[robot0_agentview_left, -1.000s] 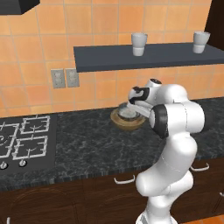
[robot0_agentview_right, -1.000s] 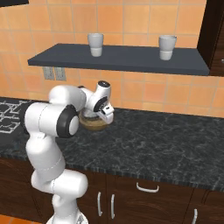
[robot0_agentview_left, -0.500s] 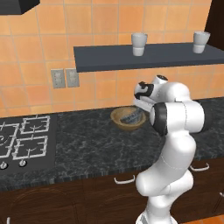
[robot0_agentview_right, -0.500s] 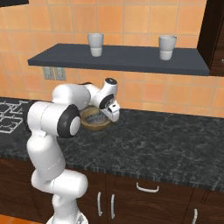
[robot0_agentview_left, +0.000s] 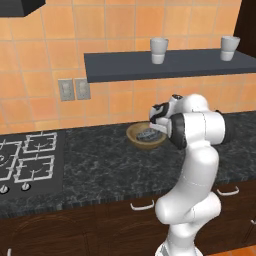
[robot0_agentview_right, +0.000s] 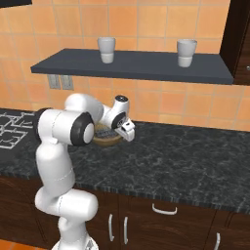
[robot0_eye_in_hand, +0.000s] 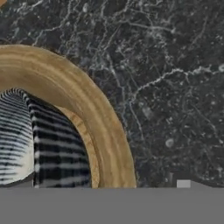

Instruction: Pick up the bowls on the counter and stack them on top of one another in the open cabinet. Place the smaller bowl on top of the larger bowl.

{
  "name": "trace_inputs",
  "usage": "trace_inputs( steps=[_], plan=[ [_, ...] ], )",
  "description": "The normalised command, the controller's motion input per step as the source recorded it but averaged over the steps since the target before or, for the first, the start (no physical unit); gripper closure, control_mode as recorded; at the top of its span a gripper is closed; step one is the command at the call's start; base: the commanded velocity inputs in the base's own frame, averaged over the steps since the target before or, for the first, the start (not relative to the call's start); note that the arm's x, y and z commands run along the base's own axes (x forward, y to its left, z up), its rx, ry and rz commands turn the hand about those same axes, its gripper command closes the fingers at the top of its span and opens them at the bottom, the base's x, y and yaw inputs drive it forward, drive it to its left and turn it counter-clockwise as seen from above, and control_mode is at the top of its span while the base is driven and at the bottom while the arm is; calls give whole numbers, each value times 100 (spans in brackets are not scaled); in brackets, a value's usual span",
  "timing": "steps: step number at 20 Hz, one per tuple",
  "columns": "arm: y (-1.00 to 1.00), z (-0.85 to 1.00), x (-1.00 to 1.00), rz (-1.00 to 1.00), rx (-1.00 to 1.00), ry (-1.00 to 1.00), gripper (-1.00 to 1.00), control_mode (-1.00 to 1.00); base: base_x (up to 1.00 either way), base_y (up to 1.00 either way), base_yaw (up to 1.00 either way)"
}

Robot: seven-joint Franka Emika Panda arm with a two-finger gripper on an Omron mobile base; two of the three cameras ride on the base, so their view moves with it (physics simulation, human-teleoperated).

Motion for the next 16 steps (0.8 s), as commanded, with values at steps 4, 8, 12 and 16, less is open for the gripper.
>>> trace_inputs(
  steps=[4, 8, 12, 16],
  plan=[
    [30, -49, 35, 0, 0, 0, -100, -100, 0, 0, 0],
    [29, -81, 10, 0, 0, 0, 100, -100, 0, 0, 0],
    [12, -42, 6, 0, 0, -2, 100, -100, 0, 0, 0],
    [0, 16, 4, -3, 0, 0, 100, -100, 0, 0, 0]
  ],
)
